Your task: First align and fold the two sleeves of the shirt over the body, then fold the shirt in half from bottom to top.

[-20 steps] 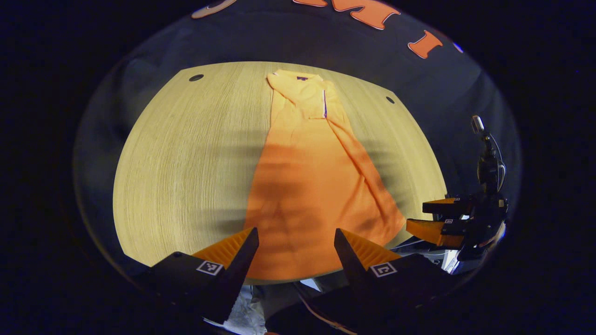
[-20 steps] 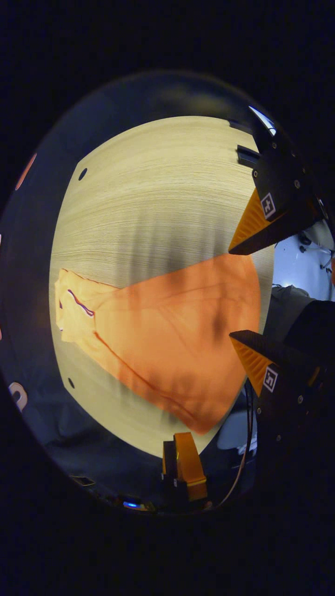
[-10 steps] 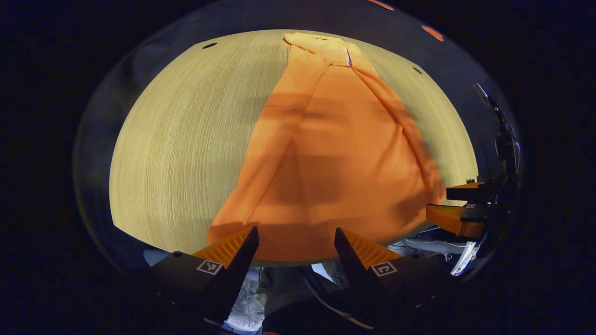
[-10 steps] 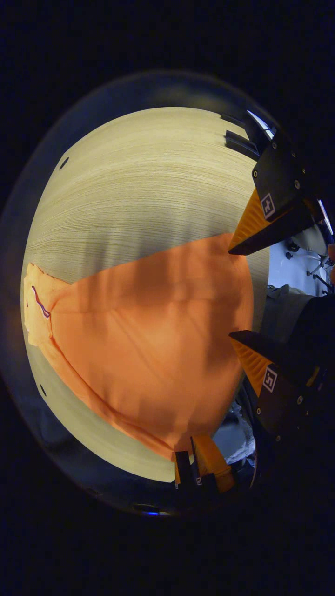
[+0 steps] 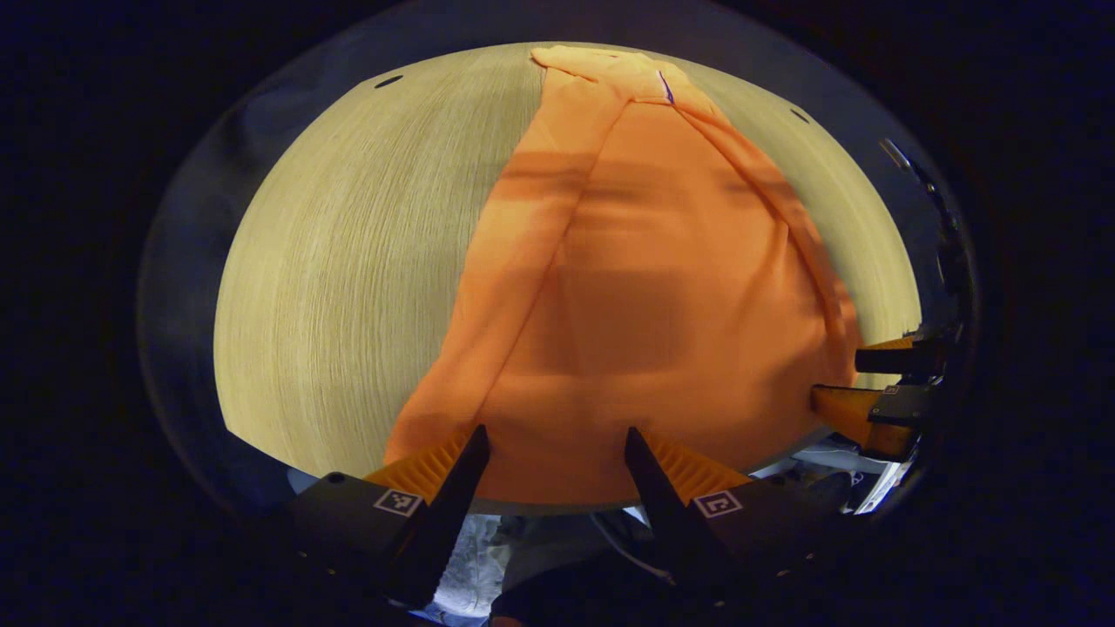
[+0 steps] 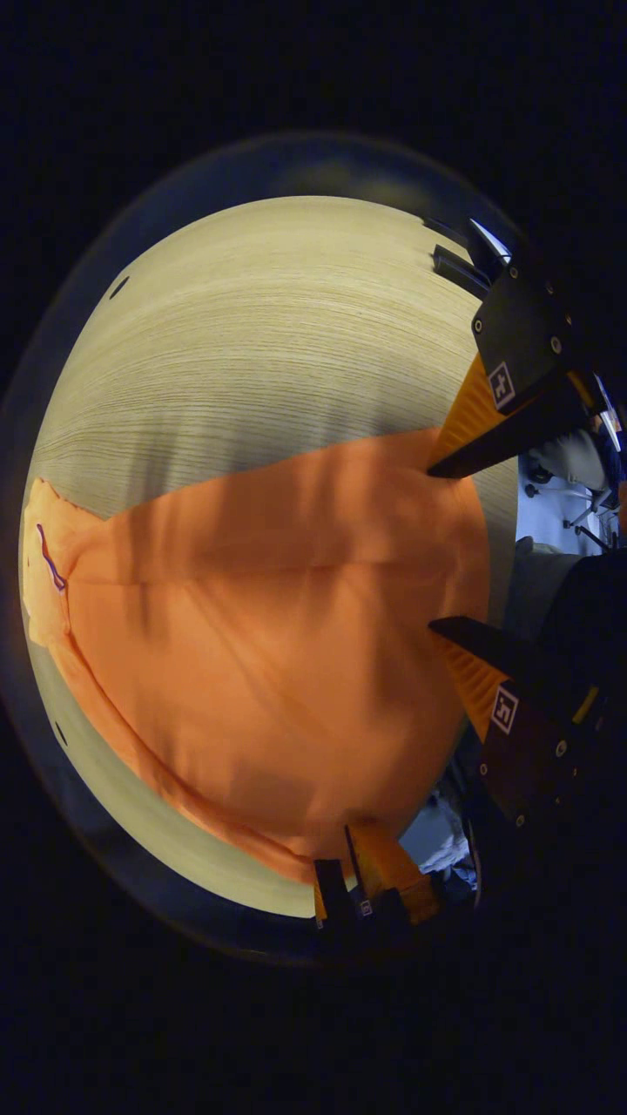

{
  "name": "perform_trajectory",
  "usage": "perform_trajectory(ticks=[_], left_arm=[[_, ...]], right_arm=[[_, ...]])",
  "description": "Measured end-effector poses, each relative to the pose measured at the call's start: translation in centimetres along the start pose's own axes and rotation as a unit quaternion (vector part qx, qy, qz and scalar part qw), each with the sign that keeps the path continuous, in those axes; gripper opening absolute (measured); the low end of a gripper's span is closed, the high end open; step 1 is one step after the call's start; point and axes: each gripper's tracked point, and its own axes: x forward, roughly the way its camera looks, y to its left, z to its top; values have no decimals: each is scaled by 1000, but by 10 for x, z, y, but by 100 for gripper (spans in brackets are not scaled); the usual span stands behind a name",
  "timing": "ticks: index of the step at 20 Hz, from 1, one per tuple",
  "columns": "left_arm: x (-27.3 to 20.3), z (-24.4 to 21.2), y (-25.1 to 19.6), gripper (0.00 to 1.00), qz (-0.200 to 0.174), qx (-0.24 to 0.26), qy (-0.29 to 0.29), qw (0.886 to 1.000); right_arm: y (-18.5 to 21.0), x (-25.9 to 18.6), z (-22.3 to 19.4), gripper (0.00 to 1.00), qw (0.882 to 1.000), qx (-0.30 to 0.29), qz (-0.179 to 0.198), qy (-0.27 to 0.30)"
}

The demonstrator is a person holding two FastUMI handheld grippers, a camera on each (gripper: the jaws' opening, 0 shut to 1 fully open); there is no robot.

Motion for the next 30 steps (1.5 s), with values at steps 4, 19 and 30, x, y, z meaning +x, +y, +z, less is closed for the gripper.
perform_trajectory(ticks=[4, 19, 30], left_arm=[[1, 4, 2, 97, 0, -20, 7, 1000], [11, 19, -18, 1, -80, -56, -48, 994], [-25, 65, -23, 1, -124, -58, -102, 985]], right_arm=[[1, 0, 1, 98, 1000, -10, 1, -2], [13, -5, 3, 0, 995, 48, 71, -54], [17, -55, 39, 0, 982, 78, 102, -138]])
